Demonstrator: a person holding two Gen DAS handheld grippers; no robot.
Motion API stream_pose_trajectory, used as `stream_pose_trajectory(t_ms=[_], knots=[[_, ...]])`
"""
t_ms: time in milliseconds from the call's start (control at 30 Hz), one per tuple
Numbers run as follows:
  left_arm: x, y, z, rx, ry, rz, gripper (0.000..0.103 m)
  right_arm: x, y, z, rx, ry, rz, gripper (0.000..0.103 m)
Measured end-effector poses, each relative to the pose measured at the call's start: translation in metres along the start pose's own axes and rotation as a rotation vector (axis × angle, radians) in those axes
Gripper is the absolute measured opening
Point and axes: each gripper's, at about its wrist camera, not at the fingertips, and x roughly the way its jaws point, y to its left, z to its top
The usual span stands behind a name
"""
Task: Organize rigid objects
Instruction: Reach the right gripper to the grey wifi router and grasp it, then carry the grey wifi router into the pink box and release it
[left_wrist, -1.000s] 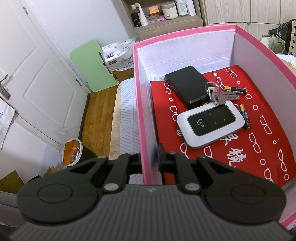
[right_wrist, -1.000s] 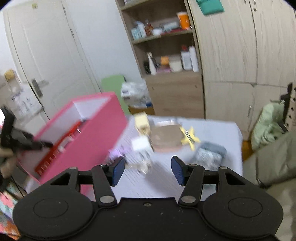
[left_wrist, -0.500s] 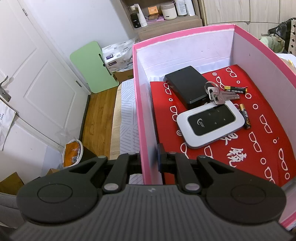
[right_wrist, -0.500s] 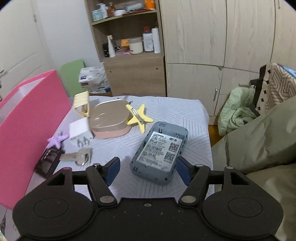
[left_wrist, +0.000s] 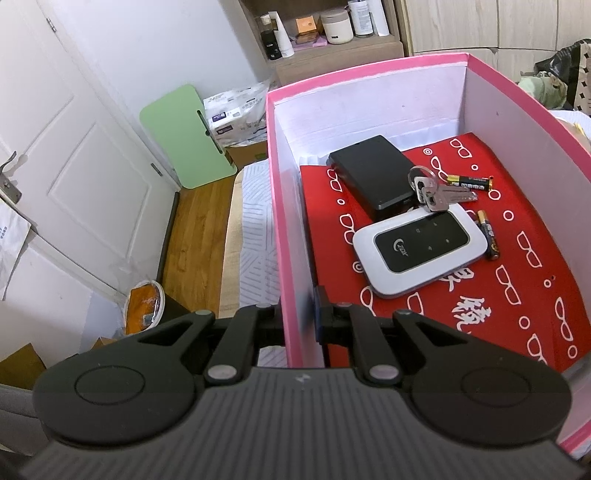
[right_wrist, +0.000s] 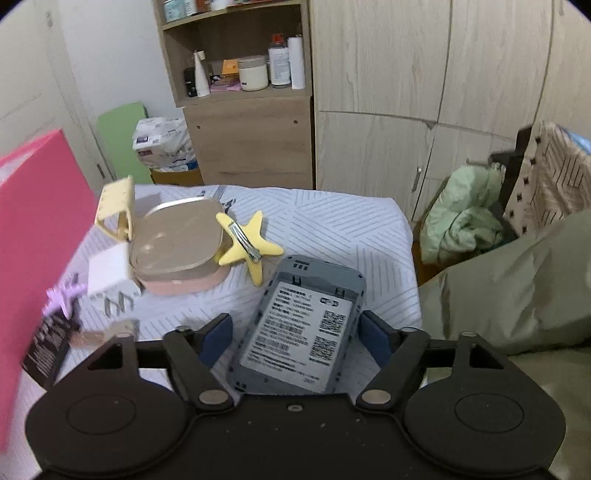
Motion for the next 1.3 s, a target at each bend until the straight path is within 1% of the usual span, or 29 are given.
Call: stream_pose_trajectory(t_ms=[100, 200, 300, 400, 433, 467, 500, 567, 633, 700, 833, 933, 1000, 1100, 1200, 1300], knots=[[0.0, 0.001, 0.0, -0.013, 0.0, -0.001, 0.009, -0.005, -0.006, -0.003, -0.016, -0.009, 0.08, 0.074], [0.0, 0.0, 0.001, -0.008, -0.002, 0.002, 0.01, -0.005, -0.008, -0.004, -0.058, -0.014, 0.103, 0.076], [0.0, 0.002, 0.001, -0.019, 0.001, -0.005, 0.009, -0.001, -0.005, 0.001, -0.067, -0.008, 0.089, 0.076], [-0.001, 0.007, 0.0, -0.041, -0.001, -0.028, 0.009, 0.002, -0.001, 0.003, -0.054, -0.031, 0.063, 0.075], [-0.001, 0.007, -0.001, -0.046, -0.003, -0.033, 0.009, 0.004, -0.001, 0.003, -0.041, -0.037, 0.055, 0.074], [-0.001, 0.007, -0.001, -0.045, -0.004, -0.034, 0.009, 0.004, -0.001, 0.003, -0.028, -0.041, 0.043, 0.07], [-0.001, 0.007, -0.001, -0.041, -0.004, -0.034, 0.009, 0.003, 0.0, 0.003, -0.021, -0.043, 0.026, 0.069], [-0.001, 0.009, -0.001, -0.049, -0.005, -0.041, 0.01, 0.0, -0.001, 0.003, -0.001, -0.034, 0.031, 0.068], [0.0, 0.011, 0.0, -0.06, -0.008, -0.056, 0.009, -0.003, -0.003, 0.001, 0.019, -0.038, 0.049, 0.068], [0.001, 0.01, 0.001, -0.06, -0.007, -0.054, 0.01, -0.008, -0.003, -0.003, 0.043, -0.051, 0.074, 0.068], [0.001, 0.009, 0.001, -0.059, -0.003, -0.049, 0.01, -0.021, 0.005, -0.012, 0.017, -0.094, 0.093, 0.068], [0.002, 0.011, 0.002, -0.069, 0.008, -0.055, 0.01, -0.024, 0.009, -0.019, 0.029, -0.107, 0.135, 0.067], [0.002, 0.01, 0.002, -0.066, 0.013, -0.049, 0.009, -0.027, 0.012, -0.022, 0.031, -0.127, 0.142, 0.067], [0.002, 0.009, 0.002, -0.049, 0.009, -0.044, 0.009, -0.037, 0.017, -0.024, 0.021, -0.178, 0.154, 0.067], [0.002, 0.012, 0.001, -0.069, 0.004, -0.067, 0.009, -0.05, 0.02, -0.024, 0.036, -0.224, 0.186, 0.067], [0.002, 0.012, 0.001, -0.069, 0.003, -0.067, 0.009, -0.065, 0.026, -0.021, 0.026, -0.269, 0.188, 0.067]])
